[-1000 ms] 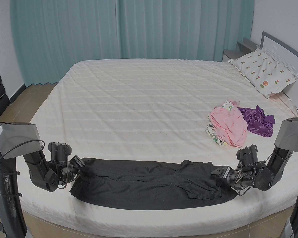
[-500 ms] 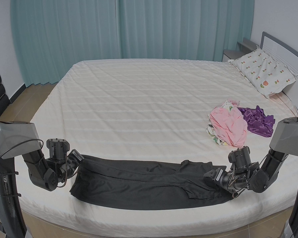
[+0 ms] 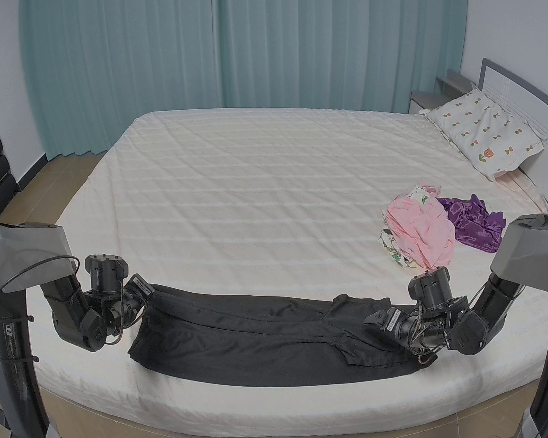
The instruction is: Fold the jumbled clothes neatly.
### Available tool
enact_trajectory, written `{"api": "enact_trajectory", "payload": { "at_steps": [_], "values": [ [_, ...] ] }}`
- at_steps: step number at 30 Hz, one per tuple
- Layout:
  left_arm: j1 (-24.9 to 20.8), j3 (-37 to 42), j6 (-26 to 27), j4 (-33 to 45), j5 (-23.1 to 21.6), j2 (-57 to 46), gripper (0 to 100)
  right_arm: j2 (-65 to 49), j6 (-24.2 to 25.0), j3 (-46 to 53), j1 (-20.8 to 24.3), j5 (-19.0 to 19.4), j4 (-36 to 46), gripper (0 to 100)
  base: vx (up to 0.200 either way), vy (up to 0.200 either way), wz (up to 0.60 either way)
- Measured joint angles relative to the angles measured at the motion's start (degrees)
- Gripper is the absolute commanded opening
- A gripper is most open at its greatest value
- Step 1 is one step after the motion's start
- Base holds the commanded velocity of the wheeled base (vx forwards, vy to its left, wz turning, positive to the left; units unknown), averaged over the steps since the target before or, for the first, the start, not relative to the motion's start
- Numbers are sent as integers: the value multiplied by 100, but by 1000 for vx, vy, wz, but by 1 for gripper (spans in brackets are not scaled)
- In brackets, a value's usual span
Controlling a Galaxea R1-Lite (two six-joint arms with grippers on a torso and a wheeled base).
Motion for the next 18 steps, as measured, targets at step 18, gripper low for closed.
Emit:
{"api": "enact_trajectory", "payload": {
  "at_steps": [18],
  "values": [
    [0, 2, 0, -7, -2, -1, 0, 190, 12, -308, 55, -417, 556, 100, 0, 0, 0]
  ]
}}
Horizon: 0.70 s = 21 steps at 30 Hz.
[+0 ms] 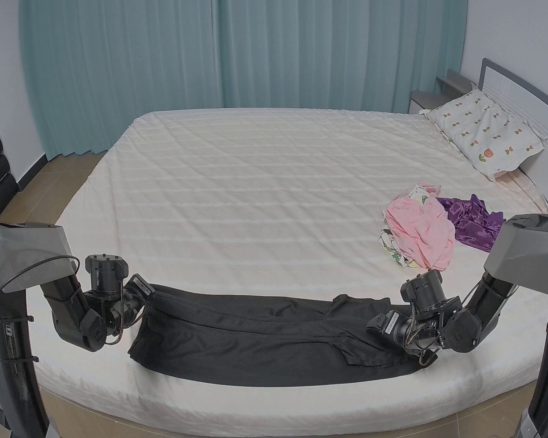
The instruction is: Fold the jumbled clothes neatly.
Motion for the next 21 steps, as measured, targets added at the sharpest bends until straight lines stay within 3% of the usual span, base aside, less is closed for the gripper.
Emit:
{"api": "enact_trajectory", "payload": {
  "at_steps": [2, 3, 21],
  "values": [
    [0, 0, 0, 0, 0, 0, 0, 33, 0, -41, 11, 0, 57, 100, 0, 0, 0],
    [0, 0, 0, 0, 0, 1, 0, 51, 2, -68, 16, -2, 101, 0, 0, 0, 0],
    [0, 11, 0, -2, 0, 1, 0, 2, 7, -154, -102, -7, 232, 0, 0, 0, 0]
  ]
}}
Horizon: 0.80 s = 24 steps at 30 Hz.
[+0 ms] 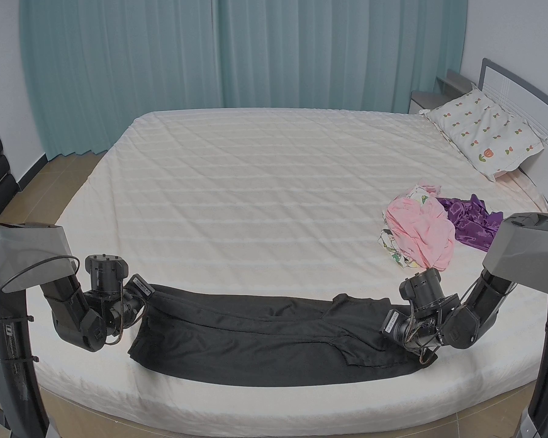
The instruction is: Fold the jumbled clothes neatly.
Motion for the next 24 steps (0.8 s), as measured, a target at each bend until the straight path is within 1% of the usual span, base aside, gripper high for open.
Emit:
{"api": "enact_trajectory", "payload": {
  "at_steps": [8, 14, 20, 24],
  "values": [
    [11, 9, 0, 5, -6, -43, 0, -121, -13, -94, -245, 60, -300, 0, 0, 0, 0],
    [37, -113, 24, 32, -11, -83, 0, -149, -196, -339, -452, 79, -500, 0, 0, 0, 0],
    [57, -428, 29, 44, 0, -100, 0, -66, -525, -1089, -653, 82, -574, 0, 0, 0, 0],
    [105, -634, 9, -68, 79, -98, 0, 52, -725, -1582, -769, 24, -983, 0, 0, 0, 0]
  ]
}}
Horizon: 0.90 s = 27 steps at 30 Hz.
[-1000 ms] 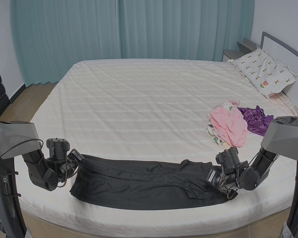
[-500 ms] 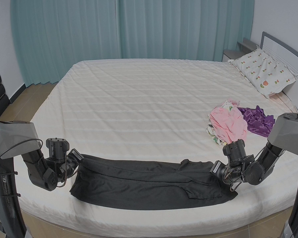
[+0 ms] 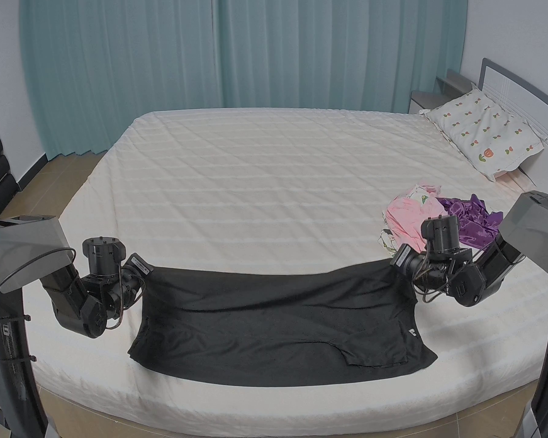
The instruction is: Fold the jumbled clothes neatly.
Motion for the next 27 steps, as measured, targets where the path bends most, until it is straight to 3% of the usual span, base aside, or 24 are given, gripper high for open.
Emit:
{"api": "enact_trajectory", "payload": {
  "at_steps": [5, 14, 27],
  "values": [
    [38, 6, -6, -215, 41, 55, 0, 157, -416, 52, -63, -30, -464, 0, 0, 0, 0],
    [79, 278, 84, -413, 39, 435, 0, 472, -1431, 1150, -122, -4, -1095, 0, 0, 0, 0],
    [79, 733, 757, -433, -11, 857, 0, 816, -1833, 1760, -80, 9, -1417, 0, 0, 0, 0]
  ]
}}
